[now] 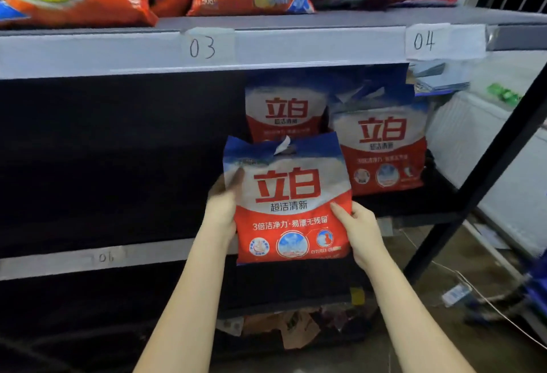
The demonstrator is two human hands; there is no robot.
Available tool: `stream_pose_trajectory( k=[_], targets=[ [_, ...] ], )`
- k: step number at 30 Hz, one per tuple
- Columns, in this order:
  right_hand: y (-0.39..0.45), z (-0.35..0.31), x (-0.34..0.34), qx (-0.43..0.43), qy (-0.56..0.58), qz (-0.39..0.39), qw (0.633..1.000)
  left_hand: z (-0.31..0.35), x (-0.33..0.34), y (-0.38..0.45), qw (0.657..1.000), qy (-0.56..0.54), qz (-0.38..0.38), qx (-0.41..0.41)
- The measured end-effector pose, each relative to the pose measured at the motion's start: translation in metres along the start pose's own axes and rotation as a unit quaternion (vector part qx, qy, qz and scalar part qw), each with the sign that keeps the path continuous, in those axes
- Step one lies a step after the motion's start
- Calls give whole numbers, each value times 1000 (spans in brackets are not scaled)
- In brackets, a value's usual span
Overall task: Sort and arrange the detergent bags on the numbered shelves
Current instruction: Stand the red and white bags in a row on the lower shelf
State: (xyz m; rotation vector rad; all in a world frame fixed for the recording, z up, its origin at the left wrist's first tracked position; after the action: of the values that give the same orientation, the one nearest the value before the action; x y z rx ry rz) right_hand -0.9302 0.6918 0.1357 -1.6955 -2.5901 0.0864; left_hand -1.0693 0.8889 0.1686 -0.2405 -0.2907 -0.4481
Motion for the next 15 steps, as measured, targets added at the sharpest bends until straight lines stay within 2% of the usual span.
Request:
stream_pose_trajectory(
  k=[2, 4, 6, 10, 15],
  targets=[
    [29, -5, 6, 4, 14, 7, 1000, 5, 11, 24, 998, 51, 0, 20],
    [58, -7, 13, 10, 28, 18, 999, 11, 26, 44, 994, 87, -35, 55],
    [80, -10, 22, 10, 22, 9, 1000, 17, 39, 65, 994, 69, -53, 72],
    [112, -19, 39, -10, 58, -13, 998, 28, 57, 110, 993, 56, -37, 95],
    [155, -19, 63, 8, 52, 49, 997, 36, 73, 154, 992, 57, -23, 107]
  ],
)
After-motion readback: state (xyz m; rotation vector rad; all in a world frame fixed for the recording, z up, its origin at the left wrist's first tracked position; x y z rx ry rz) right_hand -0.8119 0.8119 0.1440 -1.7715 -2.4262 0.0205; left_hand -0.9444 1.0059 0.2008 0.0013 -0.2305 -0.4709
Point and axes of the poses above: each hand's wrist, its own y-axis towards the middle knuckle, its own x-axis out of the palm, z = x × y, the point moved 7 cm from there along y, towards the middle knuckle, and after that the axes turned 9 degrees about z, right-handed, at the moved point
